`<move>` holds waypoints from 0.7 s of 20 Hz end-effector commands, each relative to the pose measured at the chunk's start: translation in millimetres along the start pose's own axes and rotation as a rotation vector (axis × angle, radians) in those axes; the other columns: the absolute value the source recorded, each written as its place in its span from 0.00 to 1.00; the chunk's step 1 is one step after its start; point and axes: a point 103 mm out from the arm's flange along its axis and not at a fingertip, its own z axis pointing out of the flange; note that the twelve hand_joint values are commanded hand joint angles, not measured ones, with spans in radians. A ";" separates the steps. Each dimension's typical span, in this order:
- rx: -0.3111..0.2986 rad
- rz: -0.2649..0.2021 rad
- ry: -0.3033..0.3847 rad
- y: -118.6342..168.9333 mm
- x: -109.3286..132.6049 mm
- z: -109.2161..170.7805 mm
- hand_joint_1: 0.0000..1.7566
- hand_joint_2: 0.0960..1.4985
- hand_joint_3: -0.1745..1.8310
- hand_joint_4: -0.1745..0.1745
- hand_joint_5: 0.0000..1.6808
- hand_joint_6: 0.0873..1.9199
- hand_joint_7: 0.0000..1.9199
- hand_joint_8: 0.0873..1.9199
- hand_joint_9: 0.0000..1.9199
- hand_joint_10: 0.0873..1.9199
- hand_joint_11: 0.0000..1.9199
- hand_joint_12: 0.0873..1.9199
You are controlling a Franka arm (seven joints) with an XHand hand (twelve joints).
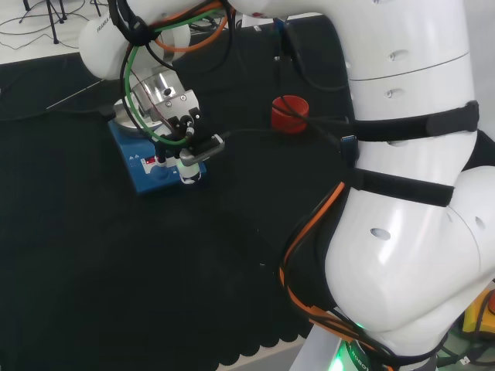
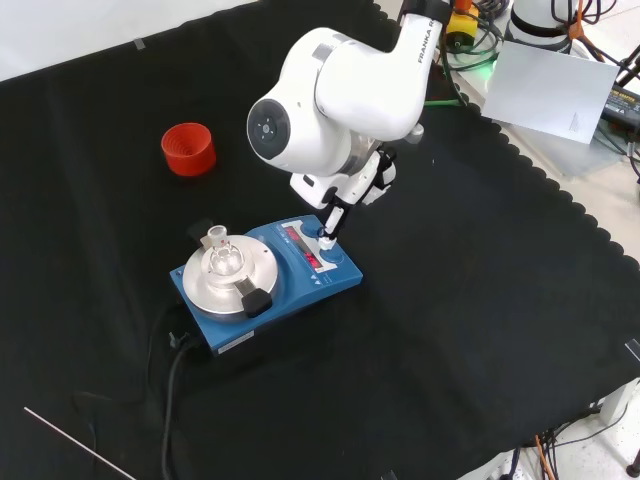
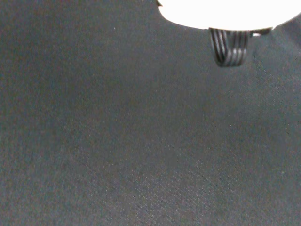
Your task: Turn on the heater.
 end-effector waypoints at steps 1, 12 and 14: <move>-0.005 -0.005 0.003 -1.5 -0.8 1.7 0.90 0.31 0.75 0.29 0.20 0.04 0.93 1.00 0.95 0.96 0.84 0.77; -0.006 -0.012 -0.001 -2.8 -1.9 4.6 0.90 0.31 0.75 0.29 0.21 0.04 0.93 1.00 0.95 0.96 0.84 0.77; -0.006 -0.012 -0.002 -2.8 -2.1 4.9 0.90 0.31 0.75 0.29 0.21 0.04 0.93 1.00 0.95 0.96 0.84 0.77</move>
